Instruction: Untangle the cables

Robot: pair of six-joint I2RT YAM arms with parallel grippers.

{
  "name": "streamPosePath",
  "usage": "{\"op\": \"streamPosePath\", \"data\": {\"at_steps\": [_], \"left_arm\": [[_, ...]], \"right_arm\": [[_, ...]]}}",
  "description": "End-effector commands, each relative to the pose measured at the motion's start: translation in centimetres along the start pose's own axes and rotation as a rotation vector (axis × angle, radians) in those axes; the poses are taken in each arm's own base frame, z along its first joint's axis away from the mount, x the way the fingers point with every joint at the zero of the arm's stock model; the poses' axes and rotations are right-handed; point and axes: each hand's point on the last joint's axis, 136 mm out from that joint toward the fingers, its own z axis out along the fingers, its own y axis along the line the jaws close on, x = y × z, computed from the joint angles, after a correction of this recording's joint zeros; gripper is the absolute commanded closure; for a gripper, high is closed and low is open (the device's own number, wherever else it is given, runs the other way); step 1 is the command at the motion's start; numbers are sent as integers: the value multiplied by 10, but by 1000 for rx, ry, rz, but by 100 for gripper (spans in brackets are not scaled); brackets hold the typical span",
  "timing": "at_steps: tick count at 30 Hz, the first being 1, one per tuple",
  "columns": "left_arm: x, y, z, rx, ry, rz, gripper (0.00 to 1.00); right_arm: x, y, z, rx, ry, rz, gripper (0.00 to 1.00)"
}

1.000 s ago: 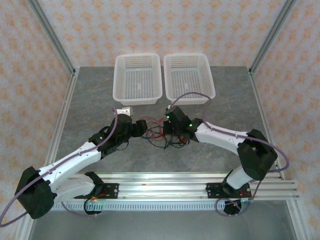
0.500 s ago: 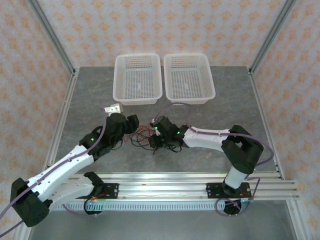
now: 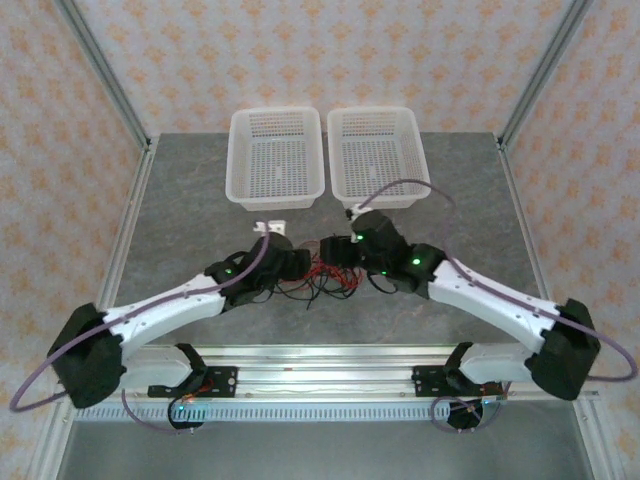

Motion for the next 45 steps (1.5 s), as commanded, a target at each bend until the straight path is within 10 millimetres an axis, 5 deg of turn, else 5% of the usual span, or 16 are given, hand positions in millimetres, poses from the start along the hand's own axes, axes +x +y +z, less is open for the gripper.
{"op": "streamPosePath", "data": {"at_steps": [1, 10, 19, 22, 25, 28, 32, 38, 45], "left_arm": [[0, -24, 16, 77, -15, 89, 28], [36, -17, 63, 12, 103, 269, 18], [57, 5, 108, -136, 156, 337, 20], [68, 9, 120, -152, 184, 346, 30], [81, 13, 127, -147, 210, 346, 60], [87, 16, 126, -139, 217, 332, 100], [82, 13, 111, -104, 196, 306, 100], [47, -7, 72, -31, 127, 269, 100], [19, -22, 36, 38, 66, 220, 100]], "right_arm": [[1, -38, -16, 105, -43, 86, 34], [10, -59, -23, 137, -43, 125, 27], [30, -74, 4, 196, 26, 149, 25], [43, -83, 18, 227, 69, 153, 25], [54, -89, 29, 240, 94, 163, 25], [62, -95, 38, 254, 113, 166, 25], [69, -99, 48, 269, 135, 159, 25], [74, -106, 60, 298, 151, 137, 25], [71, -95, 74, 236, 150, 117, 26]]}}
